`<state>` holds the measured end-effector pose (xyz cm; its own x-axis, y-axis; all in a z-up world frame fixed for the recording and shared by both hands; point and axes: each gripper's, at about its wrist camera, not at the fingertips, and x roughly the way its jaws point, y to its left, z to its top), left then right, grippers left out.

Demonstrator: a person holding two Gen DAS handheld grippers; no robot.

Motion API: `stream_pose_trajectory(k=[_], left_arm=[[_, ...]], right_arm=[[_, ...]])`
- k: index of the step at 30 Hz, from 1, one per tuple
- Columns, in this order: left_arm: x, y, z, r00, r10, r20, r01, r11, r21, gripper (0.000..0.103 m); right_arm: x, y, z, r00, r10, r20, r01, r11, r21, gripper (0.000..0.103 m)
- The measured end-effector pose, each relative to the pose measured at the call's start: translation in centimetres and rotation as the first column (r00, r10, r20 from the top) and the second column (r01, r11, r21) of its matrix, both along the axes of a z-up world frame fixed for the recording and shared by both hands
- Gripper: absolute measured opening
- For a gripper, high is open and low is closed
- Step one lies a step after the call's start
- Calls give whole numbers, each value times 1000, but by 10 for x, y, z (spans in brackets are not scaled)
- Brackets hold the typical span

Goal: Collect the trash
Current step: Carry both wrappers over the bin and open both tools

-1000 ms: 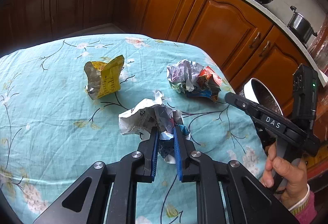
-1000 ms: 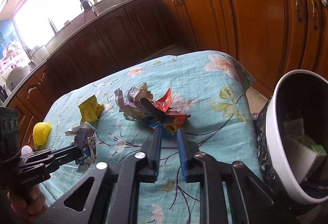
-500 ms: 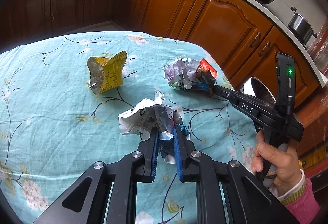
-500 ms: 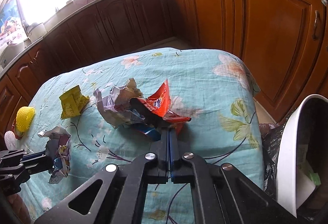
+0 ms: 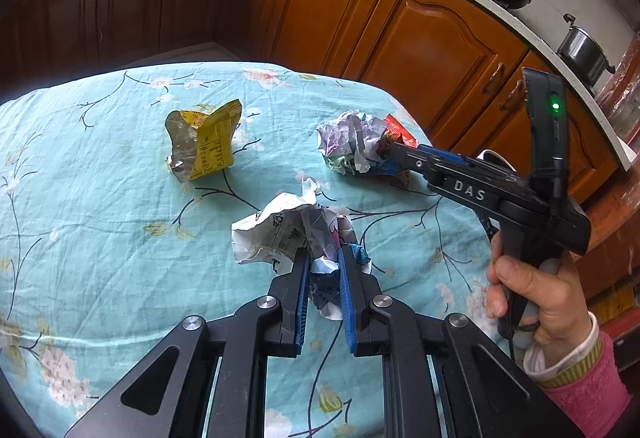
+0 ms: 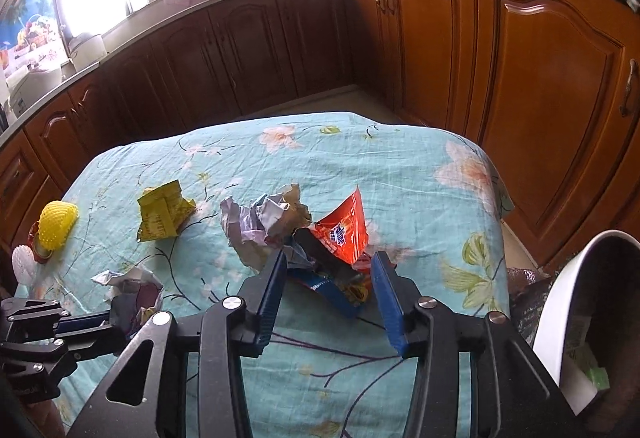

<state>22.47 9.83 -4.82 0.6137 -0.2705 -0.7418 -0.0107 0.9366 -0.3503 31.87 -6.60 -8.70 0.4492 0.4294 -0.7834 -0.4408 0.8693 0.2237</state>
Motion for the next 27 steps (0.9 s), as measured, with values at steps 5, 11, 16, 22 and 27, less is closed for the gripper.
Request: stream_pose_trajectory(k=[5, 11, 16, 22, 27], left_arm=[[-2, -1, 2, 1000, 4, -1, -4, 1000, 4, 13], [-2, -13, 9, 1000, -25, 13, 25, 1000, -4, 13], [-2, -39, 19, 996, -88, 32, 88, 996, -8, 13], [-1, -82, 30, 981, -186, 52, 186, 983, 1, 13], [5, -117, 38, 963, -261, 66, 260, 965, 12, 13]], right_arm=[[12, -2, -16, 998, -18, -54, 20, 999, 25, 4], [-17, -29, 5, 998, -60, -35, 63, 992, 110, 3], [-54, -66, 26, 993, -114, -14, 115, 980, 163, 3], [-92, -119, 44, 978, -209, -1, 205, 959, 194, 3], [-113, -162, 52, 956, -292, 11, 284, 938, 199, 3]])
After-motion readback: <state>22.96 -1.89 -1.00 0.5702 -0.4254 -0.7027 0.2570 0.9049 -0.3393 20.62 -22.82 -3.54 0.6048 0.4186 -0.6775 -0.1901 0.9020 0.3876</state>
